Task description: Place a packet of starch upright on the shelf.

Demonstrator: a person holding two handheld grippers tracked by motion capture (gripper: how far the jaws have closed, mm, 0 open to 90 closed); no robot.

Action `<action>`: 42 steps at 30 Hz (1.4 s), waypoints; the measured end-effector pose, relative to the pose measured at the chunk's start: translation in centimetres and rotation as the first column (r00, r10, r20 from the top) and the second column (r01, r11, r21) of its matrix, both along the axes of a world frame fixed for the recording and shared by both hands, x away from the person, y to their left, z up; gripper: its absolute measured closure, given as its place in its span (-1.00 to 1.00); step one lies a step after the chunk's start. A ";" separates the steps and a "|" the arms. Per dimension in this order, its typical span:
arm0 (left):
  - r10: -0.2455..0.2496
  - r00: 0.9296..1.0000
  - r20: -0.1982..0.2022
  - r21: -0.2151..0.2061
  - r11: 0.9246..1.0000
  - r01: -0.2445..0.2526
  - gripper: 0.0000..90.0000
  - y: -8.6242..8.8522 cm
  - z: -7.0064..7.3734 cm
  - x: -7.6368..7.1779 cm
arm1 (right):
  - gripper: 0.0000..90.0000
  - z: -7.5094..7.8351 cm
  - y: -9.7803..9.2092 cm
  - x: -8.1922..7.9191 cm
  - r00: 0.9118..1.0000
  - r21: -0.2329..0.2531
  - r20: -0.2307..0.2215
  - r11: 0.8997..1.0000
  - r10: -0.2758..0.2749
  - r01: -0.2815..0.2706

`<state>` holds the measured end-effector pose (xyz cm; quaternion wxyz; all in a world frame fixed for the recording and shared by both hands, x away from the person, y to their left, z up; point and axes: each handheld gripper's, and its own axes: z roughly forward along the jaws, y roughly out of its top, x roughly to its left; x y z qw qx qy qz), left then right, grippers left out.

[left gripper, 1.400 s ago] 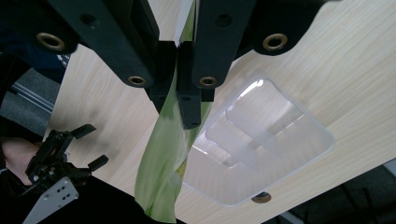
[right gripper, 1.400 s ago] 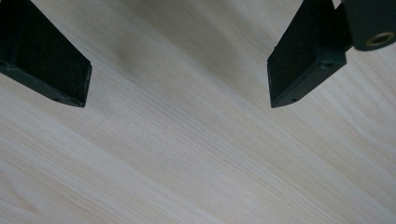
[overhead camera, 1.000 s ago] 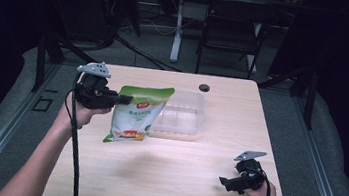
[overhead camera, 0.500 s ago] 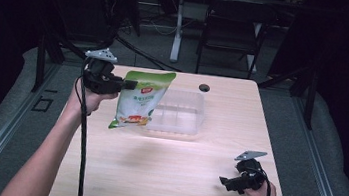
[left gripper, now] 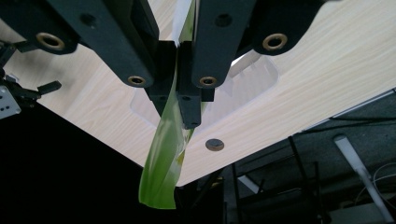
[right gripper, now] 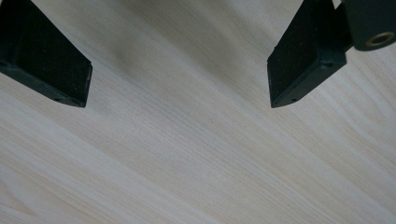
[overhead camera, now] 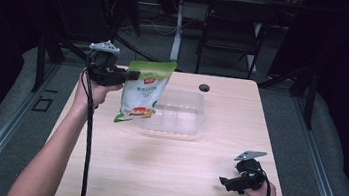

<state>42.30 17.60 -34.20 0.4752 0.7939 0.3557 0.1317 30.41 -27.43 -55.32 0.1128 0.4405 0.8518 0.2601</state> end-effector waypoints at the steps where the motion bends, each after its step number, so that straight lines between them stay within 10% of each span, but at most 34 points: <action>1: 0.009 1.000 -0.001 -0.001 1.000 -0.009 0.99 0.0 0.0 0.1 | -0.86 0.0 0.0 0.0 1.000 -0.001 0.003 1.000 -0.004 0.004; 42: 0.184 0.983 -0.024 -0.156 0.970 -0.185 0.99 -3.4 -4.9 4.9 | -0.86 0.1 0.0 -0.1 1.000 0.023 0.005 1.000 0.010 -0.010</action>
